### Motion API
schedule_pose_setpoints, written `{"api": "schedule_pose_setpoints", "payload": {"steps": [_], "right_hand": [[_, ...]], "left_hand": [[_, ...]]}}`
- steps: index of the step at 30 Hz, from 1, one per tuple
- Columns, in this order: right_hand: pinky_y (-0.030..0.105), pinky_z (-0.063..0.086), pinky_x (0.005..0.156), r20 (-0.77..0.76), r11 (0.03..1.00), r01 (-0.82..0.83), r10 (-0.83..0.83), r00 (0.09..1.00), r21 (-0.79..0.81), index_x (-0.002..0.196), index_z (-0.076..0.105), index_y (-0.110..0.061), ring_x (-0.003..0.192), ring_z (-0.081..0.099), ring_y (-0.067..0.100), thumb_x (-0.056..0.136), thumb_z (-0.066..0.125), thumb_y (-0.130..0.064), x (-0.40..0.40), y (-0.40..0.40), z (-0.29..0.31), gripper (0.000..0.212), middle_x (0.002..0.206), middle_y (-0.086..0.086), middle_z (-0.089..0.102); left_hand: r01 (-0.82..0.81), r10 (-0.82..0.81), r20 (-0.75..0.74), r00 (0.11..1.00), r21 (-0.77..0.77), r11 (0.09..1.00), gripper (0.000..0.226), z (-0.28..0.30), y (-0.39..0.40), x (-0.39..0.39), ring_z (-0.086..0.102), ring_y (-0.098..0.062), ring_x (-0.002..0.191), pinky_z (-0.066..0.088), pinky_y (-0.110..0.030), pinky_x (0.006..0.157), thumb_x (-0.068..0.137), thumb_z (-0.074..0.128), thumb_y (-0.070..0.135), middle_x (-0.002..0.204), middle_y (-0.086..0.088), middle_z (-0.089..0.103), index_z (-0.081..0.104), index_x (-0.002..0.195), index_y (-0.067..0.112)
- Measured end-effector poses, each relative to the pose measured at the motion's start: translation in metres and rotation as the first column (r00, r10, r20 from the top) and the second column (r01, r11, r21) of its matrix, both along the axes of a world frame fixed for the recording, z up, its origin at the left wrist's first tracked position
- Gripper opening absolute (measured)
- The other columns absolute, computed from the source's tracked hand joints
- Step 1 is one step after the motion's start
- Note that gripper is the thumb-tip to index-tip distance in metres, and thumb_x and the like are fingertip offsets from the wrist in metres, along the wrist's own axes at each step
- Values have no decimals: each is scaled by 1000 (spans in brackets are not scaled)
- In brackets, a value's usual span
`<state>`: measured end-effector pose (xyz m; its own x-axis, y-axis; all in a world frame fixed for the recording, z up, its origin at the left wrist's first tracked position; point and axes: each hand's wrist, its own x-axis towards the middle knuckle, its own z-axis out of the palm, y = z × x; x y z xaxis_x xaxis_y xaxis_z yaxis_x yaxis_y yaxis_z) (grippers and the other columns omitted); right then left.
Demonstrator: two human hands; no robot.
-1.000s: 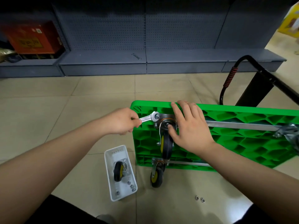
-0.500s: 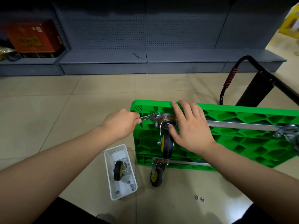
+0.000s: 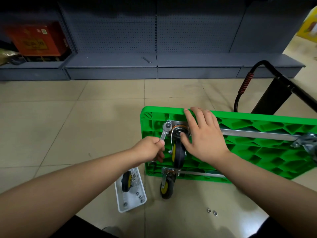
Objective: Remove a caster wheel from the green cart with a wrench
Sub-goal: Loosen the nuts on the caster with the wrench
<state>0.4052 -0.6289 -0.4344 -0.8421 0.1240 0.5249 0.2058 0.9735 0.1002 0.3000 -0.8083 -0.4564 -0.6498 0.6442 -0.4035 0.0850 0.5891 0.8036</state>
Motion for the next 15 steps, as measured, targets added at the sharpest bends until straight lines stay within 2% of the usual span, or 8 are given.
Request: {"api": "schedule_pose_setpoints", "payload": {"steps": [2,4,8,10,13,15], "right_hand": [[49,31,114,0,1000,-1,1,1000,5,145,48,-4,127,44,38,89,54,-43,0,0,0,68,140,18,50],[49,32,114,1,1000,0,0,1000,11,145,47,-4,127,44,38,89,54,-43,0,0,-1,68,140,18,50],[49,32,114,-3,1000,-1,1,1000,11,145,47,-4,127,44,38,90,54,-43,0,1,-1,68,140,18,50],[49,32,113,-11,1000,-3,3,1000,12,144,48,-3,127,44,39,89,55,-42,-1,0,-1,68,139,18,50],[49,32,113,-15,1000,-7,7,1000,9,144,48,-3,127,44,39,89,55,-42,0,0,-1,68,139,18,51],[49,33,113,-13,1000,-9,9,1000,4,144,48,-4,127,45,39,88,56,-42,-1,1,-1,68,139,18,50]], "left_hand": [[0,-2,123,992,16,1000,32,3,0,6,72,-20,71,46,-28,69,109,38,30,79,-6,71,59,94,11],[0,-4,185,983,18,1000,33,7,-2,6,73,-24,77,45,-36,79,110,38,33,76,-2,72,59,94,13],[11,-14,233,972,11,1000,35,14,-4,6,74,-27,83,46,-38,84,110,37,35,75,-1,73,59,93,14],[-8,3,268,964,16,1000,35,17,-3,9,75,-27,83,49,-35,83,110,37,36,77,-2,73,59,94,14],[-39,26,326,945,31,999,35,24,-1,14,75,-24,80,51,-26,67,110,36,35,82,-5,74,59,96,13],[-72,48,384,922,50,996,35,29,0,18,76,-24,79,53,-27,65,110,36,34,83,-7,75,59,97,11]]}}
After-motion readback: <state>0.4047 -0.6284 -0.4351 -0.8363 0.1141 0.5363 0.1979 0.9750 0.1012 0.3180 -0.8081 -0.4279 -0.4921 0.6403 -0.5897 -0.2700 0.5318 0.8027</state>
